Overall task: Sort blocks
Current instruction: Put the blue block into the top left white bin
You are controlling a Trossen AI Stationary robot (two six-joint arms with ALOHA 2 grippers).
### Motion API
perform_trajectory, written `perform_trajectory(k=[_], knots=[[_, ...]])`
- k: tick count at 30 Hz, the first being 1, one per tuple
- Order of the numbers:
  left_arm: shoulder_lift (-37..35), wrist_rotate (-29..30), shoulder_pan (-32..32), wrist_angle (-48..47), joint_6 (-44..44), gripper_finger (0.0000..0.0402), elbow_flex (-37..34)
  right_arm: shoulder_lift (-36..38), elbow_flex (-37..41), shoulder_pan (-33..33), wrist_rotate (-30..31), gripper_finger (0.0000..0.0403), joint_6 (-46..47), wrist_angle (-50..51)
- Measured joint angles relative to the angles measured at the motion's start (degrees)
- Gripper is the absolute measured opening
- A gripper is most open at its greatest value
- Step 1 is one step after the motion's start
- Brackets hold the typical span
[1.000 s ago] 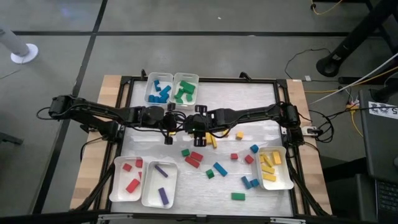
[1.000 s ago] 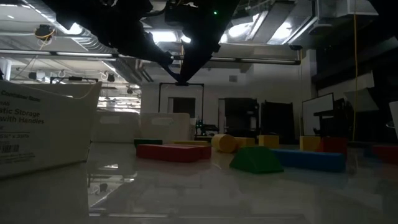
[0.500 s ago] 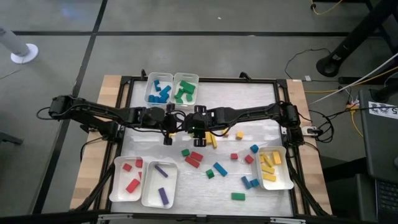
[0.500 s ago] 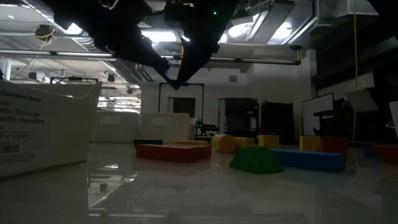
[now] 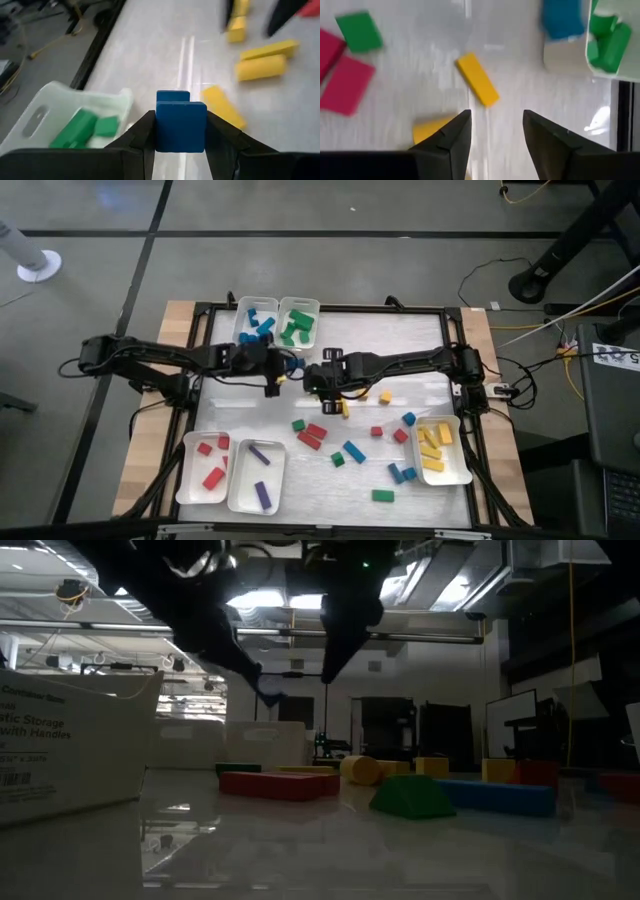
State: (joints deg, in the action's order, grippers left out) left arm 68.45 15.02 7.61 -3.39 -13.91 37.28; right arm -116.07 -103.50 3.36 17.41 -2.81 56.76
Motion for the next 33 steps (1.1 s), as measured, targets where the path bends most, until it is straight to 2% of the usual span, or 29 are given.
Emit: perform_trajectory(k=[10,19,24,28,33], knots=[[-0.1,0.0,7.5,-1.0,-0.5,0.0114,0.0,0.0,0.0,0.0,0.6,0.0158,3.3,15.6],[-0.1,0.5,15.0,-0.6,0.3,0.0114,0.0,0.0,0.0,0.0,11.7,0.0149,9.9,28.5],[-0.1,5.7,19.4,-0.6,1.2,0.0114,0.0,0.0,0.0,0.0,12.7,0.0149,12.9,31.8],[-0.1,9.8,22.3,-0.6,5.9,0.0114,0.0,0.0,0.0,0.0,12.7,0.0149,13.8,33.4],[-0.1,20.5,24.2,-0.6,7.5,0.0114,0.0,0.0,0.1,0.0,12.7,0.0149,14.2,33.3]])
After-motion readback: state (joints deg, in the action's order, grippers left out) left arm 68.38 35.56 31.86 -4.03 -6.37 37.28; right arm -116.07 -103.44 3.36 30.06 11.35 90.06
